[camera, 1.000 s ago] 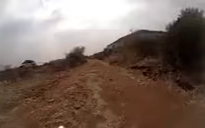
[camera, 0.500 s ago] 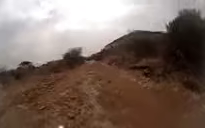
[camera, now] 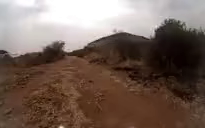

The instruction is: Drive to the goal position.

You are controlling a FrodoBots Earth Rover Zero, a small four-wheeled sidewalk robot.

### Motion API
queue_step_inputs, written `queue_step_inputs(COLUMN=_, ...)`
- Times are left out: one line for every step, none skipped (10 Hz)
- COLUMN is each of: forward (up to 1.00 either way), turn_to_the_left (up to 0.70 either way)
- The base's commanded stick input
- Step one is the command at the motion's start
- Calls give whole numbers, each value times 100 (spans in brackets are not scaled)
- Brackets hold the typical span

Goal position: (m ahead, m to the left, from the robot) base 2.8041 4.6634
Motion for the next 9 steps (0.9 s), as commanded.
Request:
queue_step_inputs(forward=50, turn_to_the_left=-50)
queue_step_inputs(forward=50, turn_to_the_left=-50)
queue_step_inputs(forward=50, turn_to_the_left=-50)
queue_step_inputs(forward=50, turn_to_the_left=-50)
queue_step_inputs(forward=50, turn_to_the_left=-11)
queue_step_inputs(forward=50, turn_to_the_left=0)
queue_step_inputs(forward=50, turn_to_the_left=0)
queue_step_inputs(forward=50, turn_to_the_left=0)
queue_step_inputs(forward=50, turn_to_the_left=0)
